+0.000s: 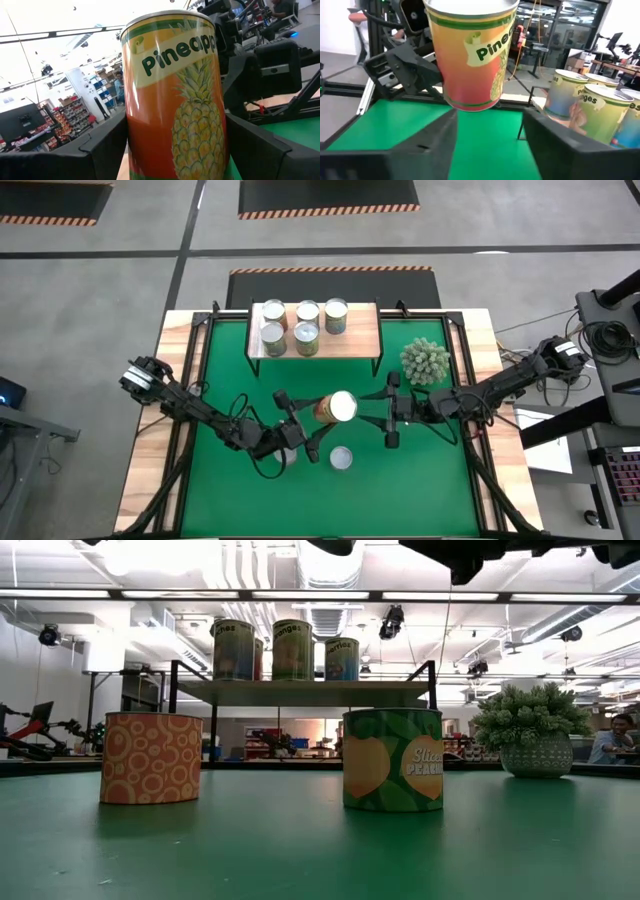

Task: Pick and place cans onto a shelf
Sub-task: Put the canned pineapple on the shelf

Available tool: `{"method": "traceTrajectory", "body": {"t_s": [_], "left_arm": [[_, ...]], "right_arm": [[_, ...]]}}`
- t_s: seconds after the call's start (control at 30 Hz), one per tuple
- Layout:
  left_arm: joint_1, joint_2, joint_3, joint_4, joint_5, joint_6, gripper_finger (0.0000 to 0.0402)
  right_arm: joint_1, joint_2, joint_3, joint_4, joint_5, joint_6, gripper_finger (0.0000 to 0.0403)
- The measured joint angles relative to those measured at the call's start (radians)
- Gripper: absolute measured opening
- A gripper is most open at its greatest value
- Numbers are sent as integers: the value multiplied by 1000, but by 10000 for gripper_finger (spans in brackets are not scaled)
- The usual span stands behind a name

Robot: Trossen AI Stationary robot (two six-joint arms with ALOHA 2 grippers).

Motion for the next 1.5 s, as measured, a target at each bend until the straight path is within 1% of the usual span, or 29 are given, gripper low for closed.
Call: {"method": "traceTrajectory", "body": {"t_s": [0.1,0.23,0.33,0.43,0.53,0.73,0.83,0.93,1.07,1.2,1.37,1.43,1.5], "left_arm": [[3,0,0,0,0,-4,282],[15,0,1,0,0,-15,282],[20,1,8,1,-25,-5,282],[20,1,14,2,-63,32,282],[20,1,16,4,-68,31,282],[21,5,65,-1,-33,15,282],[21,5,93,-6,-28,14,282],[20,5,104,-20,-27,14,282],[20,4,106,-13,-35,-1,291],[21,4,106,-12,-44,-43,315],[2,1,106,-12,-57,-57,346],[-13,-7,107,-12,-69,-58,353],[-30,-15,115,-12,-103,-48,358]], "right_arm": [[0,39,24,21,8,-5,260],[0,107,72,80,68,-43,319],[0,138,117,81,72,-41,347],[0,151,155,82,63,-21,359],[0,163,187,81,48,1,361],[-34,194,242,122,39,147,361],[-41,212,259,134,1,129,357],[-38,233,269,164,-14,83,333],[-38,237,276,175,-23,76,284],[-39,235,278,172,-23,70,282],[-38,158,278,76,-35,54,282],[-39,104,280,16,-36,55,282],[-39,41,291,-91,-35,33,282]]}}
